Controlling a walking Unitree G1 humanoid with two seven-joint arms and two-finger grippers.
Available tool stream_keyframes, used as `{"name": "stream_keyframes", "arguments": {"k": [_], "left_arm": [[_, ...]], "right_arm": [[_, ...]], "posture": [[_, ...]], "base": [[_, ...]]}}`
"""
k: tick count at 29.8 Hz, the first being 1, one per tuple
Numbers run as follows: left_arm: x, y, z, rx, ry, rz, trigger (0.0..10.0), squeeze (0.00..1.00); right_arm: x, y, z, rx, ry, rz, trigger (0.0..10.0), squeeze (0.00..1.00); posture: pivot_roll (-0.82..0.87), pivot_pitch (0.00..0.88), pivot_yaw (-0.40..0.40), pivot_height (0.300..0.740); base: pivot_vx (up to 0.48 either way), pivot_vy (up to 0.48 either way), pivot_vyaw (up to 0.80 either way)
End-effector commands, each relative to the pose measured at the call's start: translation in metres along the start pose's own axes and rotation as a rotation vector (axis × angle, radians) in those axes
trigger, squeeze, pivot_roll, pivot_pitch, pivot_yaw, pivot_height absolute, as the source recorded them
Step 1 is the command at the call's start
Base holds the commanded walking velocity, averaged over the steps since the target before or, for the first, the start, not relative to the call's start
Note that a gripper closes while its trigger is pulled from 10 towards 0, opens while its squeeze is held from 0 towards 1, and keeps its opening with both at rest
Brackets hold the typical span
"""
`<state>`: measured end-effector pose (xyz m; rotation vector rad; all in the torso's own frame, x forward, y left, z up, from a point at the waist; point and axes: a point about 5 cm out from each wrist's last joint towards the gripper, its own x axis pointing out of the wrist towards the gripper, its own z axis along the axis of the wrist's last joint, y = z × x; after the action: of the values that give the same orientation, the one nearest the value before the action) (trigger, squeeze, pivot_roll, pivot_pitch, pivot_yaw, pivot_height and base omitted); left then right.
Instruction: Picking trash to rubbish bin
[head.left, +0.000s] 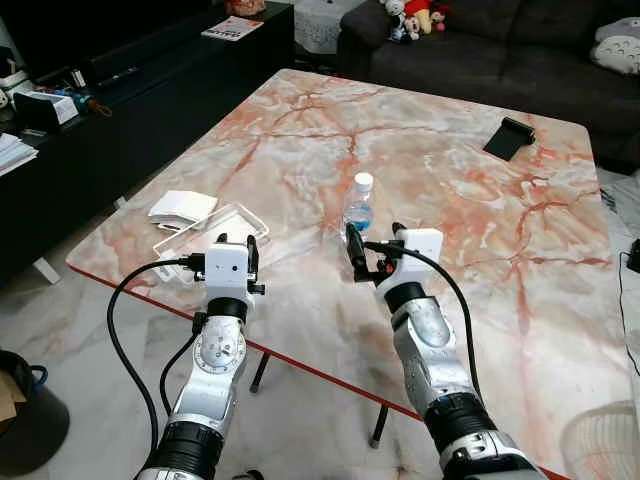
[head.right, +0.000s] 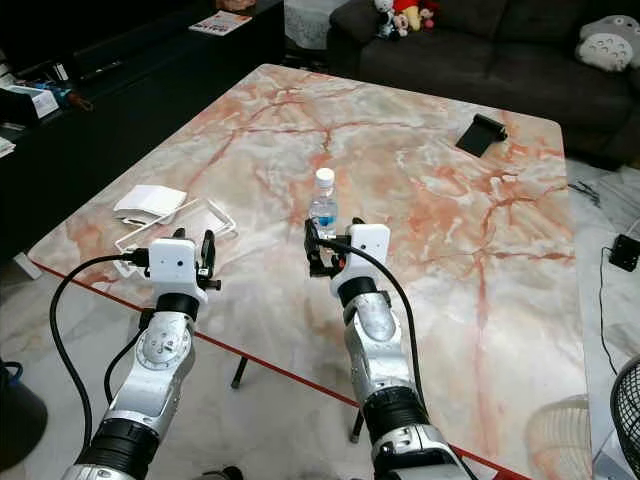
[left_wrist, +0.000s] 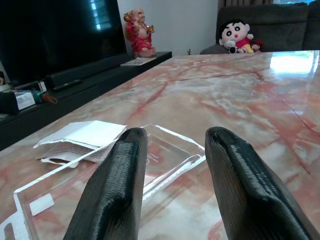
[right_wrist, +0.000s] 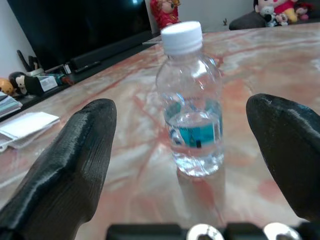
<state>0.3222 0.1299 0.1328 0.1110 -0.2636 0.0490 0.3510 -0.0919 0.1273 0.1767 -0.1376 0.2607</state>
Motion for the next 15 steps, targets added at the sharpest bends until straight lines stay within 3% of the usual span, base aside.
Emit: {"name": "stream_keyframes", "arguments": {"k": [1,4,5,6,7,15], "left_arm": [[0.000,-0.001,0.003,-0.013,-0.009,-0.006,10.0,0.00],[0.000,-0.001,0.003,-0.014,-0.008,-0.008,10.0,0.00],[0.000,-0.002,0.003,-0.014,-0.006,-0.011,10.0,0.00],[-0.001,-0.002,0.002,-0.014,-0.005,-0.013,10.0,0.00],[-0.001,-0.003,0.002,-0.015,-0.004,-0.016,10.0,0.00],[-0.004,-0.006,0.003,-0.026,-0.004,-0.029,10.0,0.00]], "right_arm": [[0.005,0.002,0.006,0.007,-0.011,0.004,10.0,1.00],[0.008,0.003,0.008,0.001,-0.016,0.008,10.0,1.00],[0.009,0.004,0.009,-0.007,-0.016,0.013,10.0,0.80],[0.010,0.004,0.010,-0.014,-0.016,0.017,10.0,0.80],[0.014,0.004,0.014,-0.027,-0.021,0.024,10.0,0.00],[0.028,0.001,0.030,-0.038,-0.055,0.020,10.0,0.00]], "posture": [[0.09,0.128,-0.026,0.740],[0.09,0.130,-0.025,0.740],[0.09,0.132,-0.026,0.740],[0.09,0.132,-0.026,0.740],[0.09,0.132,-0.027,0.740],[0.10,0.145,-0.032,0.740]], "base": [[0.000,0.000,0.00],[0.000,0.000,0.00],[0.000,0.000,0.00],[0.000,0.000,0.00],[0.000,0.000,0.00],[0.000,0.000,0.00]]}}
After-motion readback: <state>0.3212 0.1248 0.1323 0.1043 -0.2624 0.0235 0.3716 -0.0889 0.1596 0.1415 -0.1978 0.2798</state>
